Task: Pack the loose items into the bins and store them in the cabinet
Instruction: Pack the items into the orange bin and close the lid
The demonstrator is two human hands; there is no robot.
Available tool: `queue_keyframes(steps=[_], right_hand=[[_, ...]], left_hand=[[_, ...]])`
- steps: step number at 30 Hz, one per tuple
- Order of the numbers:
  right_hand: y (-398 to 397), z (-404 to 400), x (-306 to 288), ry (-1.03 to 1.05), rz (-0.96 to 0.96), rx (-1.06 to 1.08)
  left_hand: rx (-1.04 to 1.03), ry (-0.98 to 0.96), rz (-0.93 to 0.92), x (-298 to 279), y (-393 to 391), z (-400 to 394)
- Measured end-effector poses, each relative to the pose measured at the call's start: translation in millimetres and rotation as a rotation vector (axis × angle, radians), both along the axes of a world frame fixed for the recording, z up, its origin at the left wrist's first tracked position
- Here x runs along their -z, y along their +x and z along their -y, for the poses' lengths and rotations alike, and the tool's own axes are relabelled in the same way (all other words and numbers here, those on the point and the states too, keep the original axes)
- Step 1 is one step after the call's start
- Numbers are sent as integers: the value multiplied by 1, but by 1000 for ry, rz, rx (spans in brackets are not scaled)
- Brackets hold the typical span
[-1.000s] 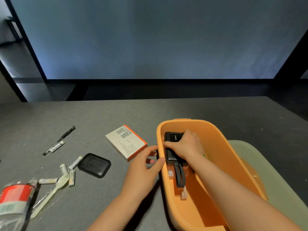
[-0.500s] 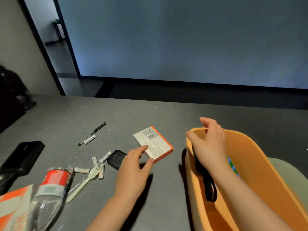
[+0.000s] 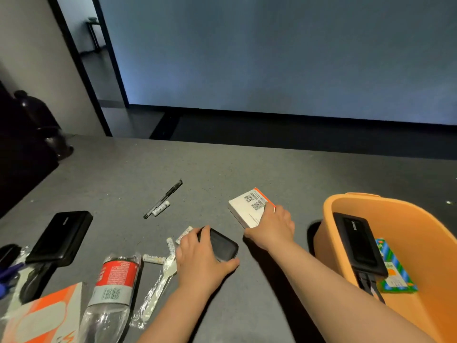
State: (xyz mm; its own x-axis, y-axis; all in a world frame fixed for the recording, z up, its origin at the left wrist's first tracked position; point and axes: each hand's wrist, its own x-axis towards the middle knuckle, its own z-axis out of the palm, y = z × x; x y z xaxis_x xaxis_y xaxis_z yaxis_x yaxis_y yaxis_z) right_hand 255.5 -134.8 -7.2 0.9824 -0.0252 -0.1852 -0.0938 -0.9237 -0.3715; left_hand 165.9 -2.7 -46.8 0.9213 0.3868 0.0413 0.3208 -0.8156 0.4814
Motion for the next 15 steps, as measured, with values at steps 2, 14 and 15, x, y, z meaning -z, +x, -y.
queue_keyframes(steps=[2, 14, 15], right_hand=[[9, 4, 6, -34, 3, 3], [-39, 58, -102, 370, 378, -108], [-52, 78, -115, 412, 391, -124]], left_hand=[[10, 14, -9, 3, 2, -1], [80, -291, 241, -69, -12, 16], [120, -289, 273, -82, -15, 24]])
